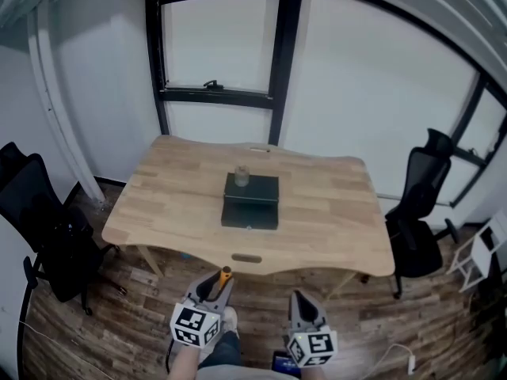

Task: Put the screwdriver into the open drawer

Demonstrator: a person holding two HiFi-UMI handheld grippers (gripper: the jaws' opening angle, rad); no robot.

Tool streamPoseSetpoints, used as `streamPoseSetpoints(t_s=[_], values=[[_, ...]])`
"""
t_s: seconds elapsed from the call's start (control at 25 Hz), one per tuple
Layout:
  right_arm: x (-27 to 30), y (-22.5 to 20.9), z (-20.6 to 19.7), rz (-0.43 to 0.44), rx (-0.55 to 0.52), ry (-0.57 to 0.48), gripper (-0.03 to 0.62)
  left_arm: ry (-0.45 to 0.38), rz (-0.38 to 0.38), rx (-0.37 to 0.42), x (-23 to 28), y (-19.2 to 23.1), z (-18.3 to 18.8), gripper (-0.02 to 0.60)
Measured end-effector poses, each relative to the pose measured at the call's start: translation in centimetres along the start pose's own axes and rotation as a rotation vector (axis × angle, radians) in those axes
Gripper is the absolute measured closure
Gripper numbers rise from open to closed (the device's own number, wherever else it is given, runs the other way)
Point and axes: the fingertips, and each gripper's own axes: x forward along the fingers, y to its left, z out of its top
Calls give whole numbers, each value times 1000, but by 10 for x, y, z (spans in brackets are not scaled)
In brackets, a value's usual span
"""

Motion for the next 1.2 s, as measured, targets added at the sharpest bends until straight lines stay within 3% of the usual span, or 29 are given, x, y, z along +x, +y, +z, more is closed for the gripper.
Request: streamPoseSetpoints(t_s=[0.36, 0.6, 1.2], values=[[148, -24, 25, -23, 4, 72, 597, 41, -1, -39, 109, 109, 26, 469], [223, -36, 35, -47, 17, 98, 597, 59, -38, -31, 170, 159, 41, 469], [271, -68, 39, -132, 31, 111, 597, 70, -119, -22, 242, 186, 50, 469]])
